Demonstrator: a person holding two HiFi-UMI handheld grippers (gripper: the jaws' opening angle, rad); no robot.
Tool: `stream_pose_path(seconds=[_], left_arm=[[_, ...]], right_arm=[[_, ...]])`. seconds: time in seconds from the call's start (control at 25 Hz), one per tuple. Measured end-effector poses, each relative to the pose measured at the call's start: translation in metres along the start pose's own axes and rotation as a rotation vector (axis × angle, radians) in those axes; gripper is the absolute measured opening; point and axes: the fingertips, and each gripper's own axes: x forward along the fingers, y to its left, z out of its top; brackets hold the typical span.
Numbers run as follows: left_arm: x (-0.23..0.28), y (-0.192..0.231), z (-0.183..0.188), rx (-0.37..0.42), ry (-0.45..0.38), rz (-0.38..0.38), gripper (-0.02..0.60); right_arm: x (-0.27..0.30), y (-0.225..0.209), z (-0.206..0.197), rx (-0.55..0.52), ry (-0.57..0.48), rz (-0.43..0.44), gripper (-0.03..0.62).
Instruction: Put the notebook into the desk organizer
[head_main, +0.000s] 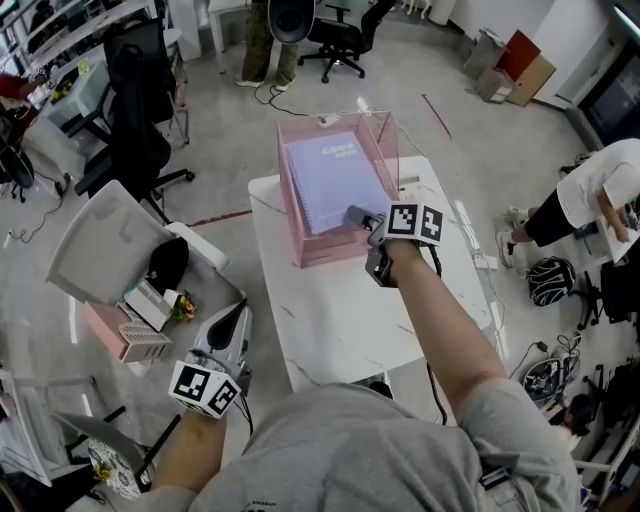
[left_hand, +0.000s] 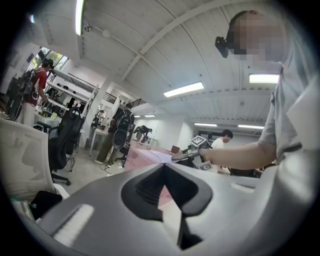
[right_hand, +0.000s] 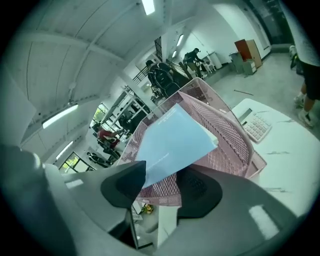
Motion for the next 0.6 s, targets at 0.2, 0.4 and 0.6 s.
stream_pose_path(seconds=[0.2, 0.4, 0.6], left_arm=[[0.007, -0.008, 0.003, -0.006, -0.002, -0.016, 0.055], [0.009, -0.009, 0.007, -0.002, -0.012, -0.028, 0.055], [0.009, -0.010, 0.008, -0.006, -0.020, -0.034, 0.055]], right_arm=[[-0.006, 0.003, -0.002, 0.045, 0.054, 0.011, 0.244], [-0.014, -0.007, -0.002, -0.080, 0.035, -0.142, 0.306], [-0.021, -0.006, -0.004, -0.318, 0.018, -0.304, 0.385]])
